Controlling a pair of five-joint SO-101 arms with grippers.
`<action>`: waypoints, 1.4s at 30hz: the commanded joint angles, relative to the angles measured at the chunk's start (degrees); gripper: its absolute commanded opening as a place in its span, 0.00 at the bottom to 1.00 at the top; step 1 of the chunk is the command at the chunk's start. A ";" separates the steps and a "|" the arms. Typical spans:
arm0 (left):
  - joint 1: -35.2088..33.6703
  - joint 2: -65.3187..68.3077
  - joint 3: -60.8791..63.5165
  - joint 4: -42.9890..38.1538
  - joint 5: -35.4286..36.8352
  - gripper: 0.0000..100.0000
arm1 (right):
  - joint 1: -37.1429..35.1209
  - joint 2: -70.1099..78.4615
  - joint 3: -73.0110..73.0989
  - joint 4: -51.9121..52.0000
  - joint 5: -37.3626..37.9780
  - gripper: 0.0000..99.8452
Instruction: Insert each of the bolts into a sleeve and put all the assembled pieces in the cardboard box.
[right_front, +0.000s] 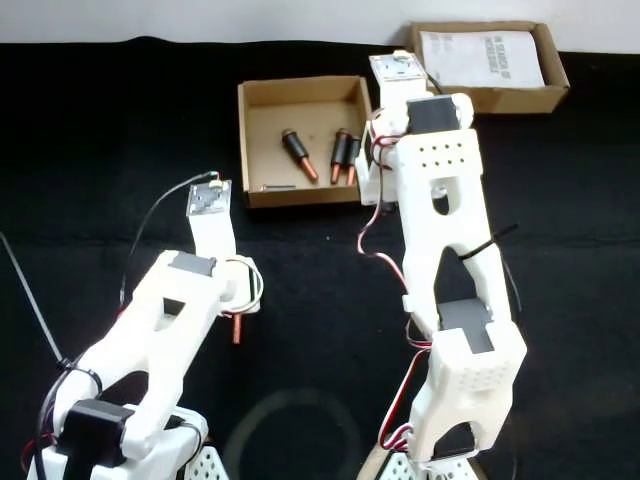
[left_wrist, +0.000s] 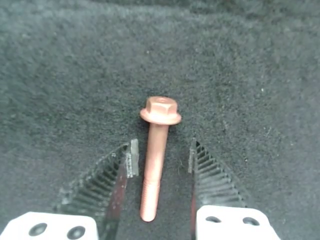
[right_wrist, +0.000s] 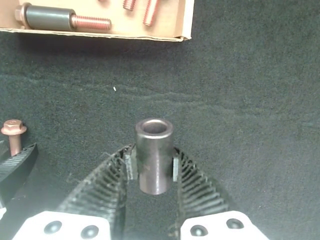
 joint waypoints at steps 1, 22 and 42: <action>0.31 3.56 -1.10 -0.62 0.18 0.18 | 0.48 -4.44 -2.86 0.22 0.62 0.01; -0.57 18.77 -14.46 4.04 0.26 0.02 | 0.57 -5.93 -2.95 0.04 0.62 0.01; 1.27 -14.81 -40.04 20.66 2.64 0.01 | 0.22 -17.80 -2.42 0.04 2.11 0.01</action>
